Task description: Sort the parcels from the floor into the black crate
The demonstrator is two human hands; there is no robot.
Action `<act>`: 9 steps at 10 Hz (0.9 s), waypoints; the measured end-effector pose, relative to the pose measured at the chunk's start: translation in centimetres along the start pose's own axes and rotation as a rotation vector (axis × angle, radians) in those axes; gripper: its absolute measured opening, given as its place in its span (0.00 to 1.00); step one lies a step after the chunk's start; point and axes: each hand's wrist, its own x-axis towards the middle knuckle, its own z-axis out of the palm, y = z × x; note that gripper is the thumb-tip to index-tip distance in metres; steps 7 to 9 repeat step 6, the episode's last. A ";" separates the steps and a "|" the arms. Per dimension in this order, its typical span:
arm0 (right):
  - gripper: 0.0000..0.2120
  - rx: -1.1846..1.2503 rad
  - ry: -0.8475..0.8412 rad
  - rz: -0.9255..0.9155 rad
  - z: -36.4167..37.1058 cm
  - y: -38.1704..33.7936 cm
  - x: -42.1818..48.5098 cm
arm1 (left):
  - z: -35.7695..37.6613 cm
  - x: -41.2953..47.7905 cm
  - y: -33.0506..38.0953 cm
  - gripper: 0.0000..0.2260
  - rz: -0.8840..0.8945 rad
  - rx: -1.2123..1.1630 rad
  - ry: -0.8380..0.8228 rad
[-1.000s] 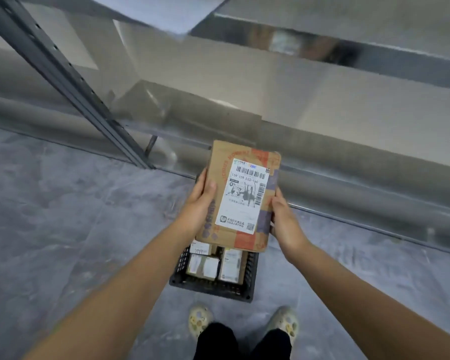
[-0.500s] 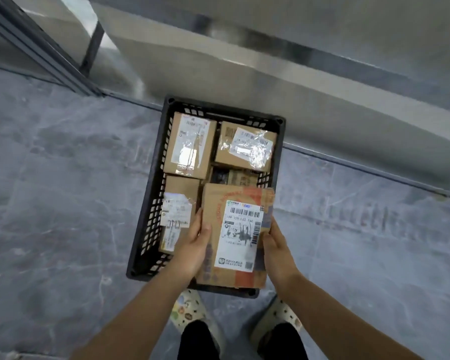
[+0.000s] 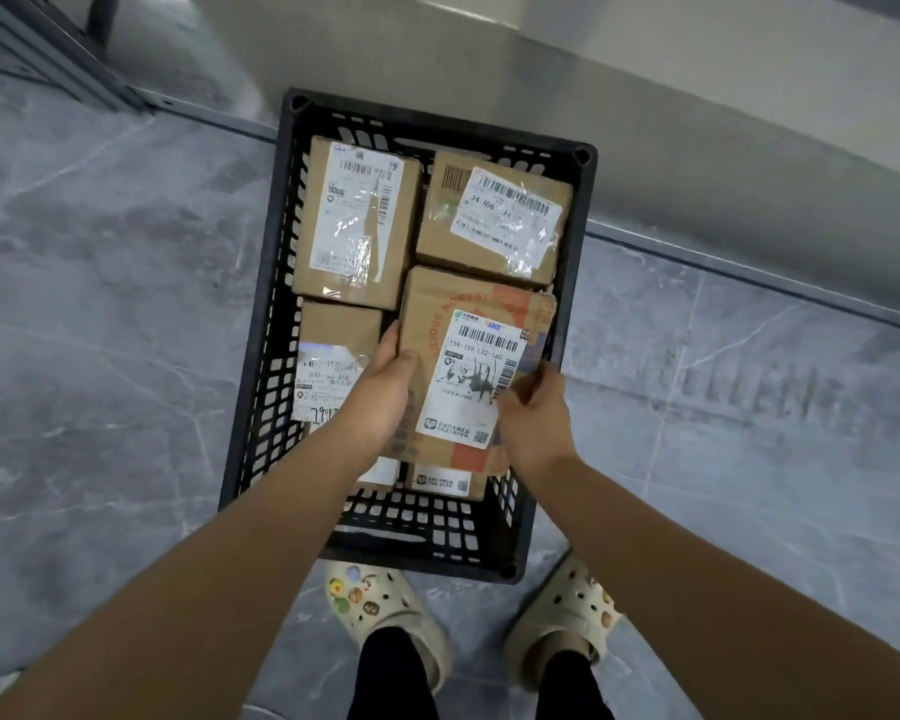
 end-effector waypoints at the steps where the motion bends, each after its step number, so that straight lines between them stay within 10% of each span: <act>1: 0.20 -0.015 0.049 0.000 -0.2 -0.2 0.3 | 0.1 0.1 -0.1 0.19 -0.020 -0.016 -0.028; 9: 0.19 0.073 0.044 -0.007 -3.9 1.6 -4.9 | 1.0 -2.1 -0.5 0.22 0.040 -0.046 -0.025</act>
